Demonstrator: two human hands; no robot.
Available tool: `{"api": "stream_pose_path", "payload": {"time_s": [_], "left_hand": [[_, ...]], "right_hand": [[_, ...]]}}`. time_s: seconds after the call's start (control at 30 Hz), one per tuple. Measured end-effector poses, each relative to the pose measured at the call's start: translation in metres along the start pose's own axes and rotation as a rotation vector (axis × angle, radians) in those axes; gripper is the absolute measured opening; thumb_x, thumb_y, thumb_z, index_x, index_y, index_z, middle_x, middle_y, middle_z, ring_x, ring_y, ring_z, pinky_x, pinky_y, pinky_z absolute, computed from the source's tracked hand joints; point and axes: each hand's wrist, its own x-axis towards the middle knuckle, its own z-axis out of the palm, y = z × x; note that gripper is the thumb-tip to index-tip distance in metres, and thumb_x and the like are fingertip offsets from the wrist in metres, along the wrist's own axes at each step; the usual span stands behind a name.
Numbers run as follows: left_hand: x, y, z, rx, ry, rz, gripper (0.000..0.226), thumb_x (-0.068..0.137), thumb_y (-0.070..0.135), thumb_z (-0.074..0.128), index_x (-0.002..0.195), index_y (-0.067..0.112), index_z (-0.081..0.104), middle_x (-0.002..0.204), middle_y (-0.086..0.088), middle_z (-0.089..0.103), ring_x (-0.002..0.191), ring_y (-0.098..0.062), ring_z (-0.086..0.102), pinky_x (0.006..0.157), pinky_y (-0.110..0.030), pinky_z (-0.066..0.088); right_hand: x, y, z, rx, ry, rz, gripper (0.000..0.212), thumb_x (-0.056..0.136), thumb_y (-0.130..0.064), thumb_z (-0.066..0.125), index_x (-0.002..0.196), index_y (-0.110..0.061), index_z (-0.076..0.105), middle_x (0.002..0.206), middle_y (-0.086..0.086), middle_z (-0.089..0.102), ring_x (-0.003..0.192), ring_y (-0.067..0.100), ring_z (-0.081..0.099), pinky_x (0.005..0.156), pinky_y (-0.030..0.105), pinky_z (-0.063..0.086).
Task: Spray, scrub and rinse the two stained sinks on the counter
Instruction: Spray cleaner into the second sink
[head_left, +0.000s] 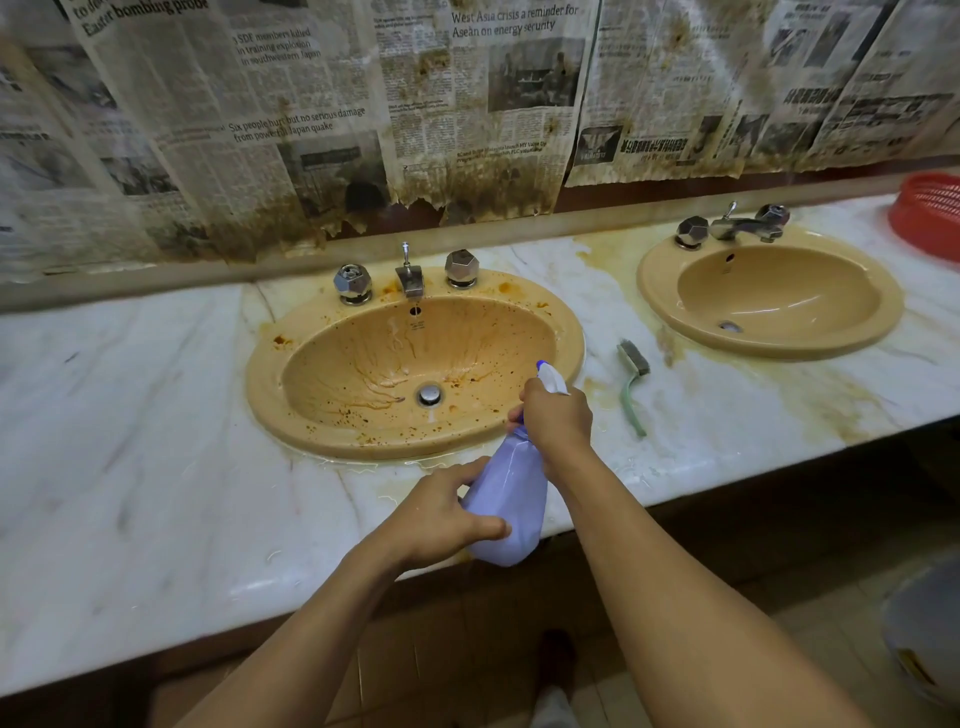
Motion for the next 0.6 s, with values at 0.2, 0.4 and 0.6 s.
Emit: {"api": "stream_pose_path", "payload": {"time_s": [0.2, 0.4, 0.6], "left_hand": [[-0.009, -0.001, 0.002, 0.005, -0.002, -0.012, 0.081, 0.064, 0.048, 0.078, 0.142, 0.038, 0.059, 0.130, 0.017, 0.065, 0.106, -0.013, 0.065, 0.091, -0.043, 0.058], [-0.014, 0.000, -0.002, 0.031, -0.003, -0.003, 0.064, 0.072, 0.035, 0.079, 0.134, 0.038, 0.063, 0.120, 0.014, 0.068, 0.099, -0.011, 0.065, 0.084, -0.035, 0.055], [-0.011, 0.003, -0.007, 0.042, -0.009, -0.011, 0.065, 0.070, 0.036, 0.078, 0.133, 0.033, 0.065, 0.116, 0.012, 0.068, 0.093, -0.008, 0.065, 0.077, -0.031, 0.052]], "right_hand": [[-0.004, 0.006, -0.001, -0.056, -0.036, -0.026, 0.039, 0.091, -0.029, 0.050, 0.128, -0.031, 0.064, 0.070, -0.001, 0.072, 0.081, 0.026, 0.071, 0.077, 0.036, 0.060], [-0.008, 0.016, 0.004, 0.026, 0.078, -0.003, 0.041, 0.088, -0.033, 0.049, 0.124, -0.034, 0.067, 0.076, 0.003, 0.073, 0.087, 0.030, 0.072, 0.086, 0.045, 0.061], [-0.004, 0.019, 0.001, 0.031, 0.017, -0.074, 0.061, 0.080, -0.041, 0.047, 0.141, -0.038, 0.054, 0.067, -0.003, 0.071, 0.086, 0.027, 0.071, 0.090, 0.043, 0.057]]}}
